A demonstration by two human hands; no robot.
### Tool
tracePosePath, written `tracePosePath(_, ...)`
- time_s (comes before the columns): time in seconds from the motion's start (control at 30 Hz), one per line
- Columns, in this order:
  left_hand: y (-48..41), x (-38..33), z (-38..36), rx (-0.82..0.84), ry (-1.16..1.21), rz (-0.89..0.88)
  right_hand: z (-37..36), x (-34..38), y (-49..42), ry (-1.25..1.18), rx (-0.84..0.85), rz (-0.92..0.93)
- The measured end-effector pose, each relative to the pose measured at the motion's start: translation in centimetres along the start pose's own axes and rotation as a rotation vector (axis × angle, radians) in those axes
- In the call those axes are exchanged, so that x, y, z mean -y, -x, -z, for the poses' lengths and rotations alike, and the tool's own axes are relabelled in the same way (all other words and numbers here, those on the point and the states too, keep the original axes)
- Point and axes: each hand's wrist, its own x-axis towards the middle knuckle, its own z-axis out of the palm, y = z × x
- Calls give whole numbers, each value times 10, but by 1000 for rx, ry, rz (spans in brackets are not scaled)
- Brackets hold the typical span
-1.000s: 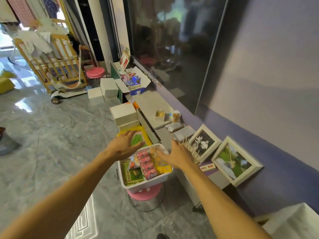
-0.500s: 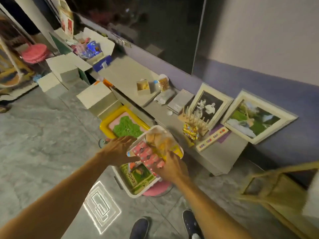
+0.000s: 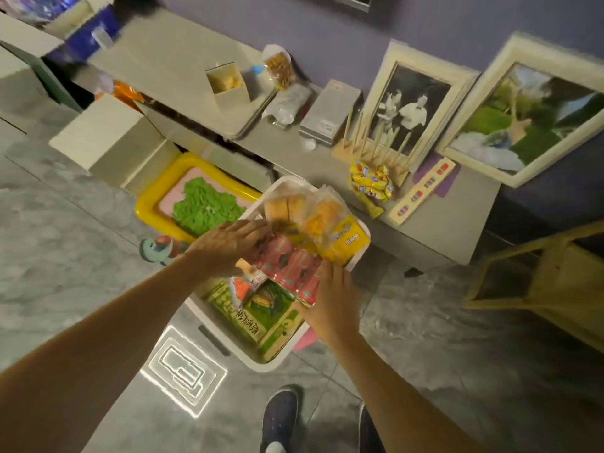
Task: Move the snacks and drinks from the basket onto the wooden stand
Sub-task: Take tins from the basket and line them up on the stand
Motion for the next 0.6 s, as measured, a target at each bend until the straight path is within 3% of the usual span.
tracePosePath(0.3, -12, 12, 14, 3, 45, -33, 13, -11, -6, -72, -6, 64)
tracePosePath(0.43, 12, 15, 47, 11, 148, -20, 74, -10, 3, -99, 46, 137)
tracePosePath(0.6, 56, -2, 154, 1, 296, 59, 204, 3, 31, -164, 63, 212)
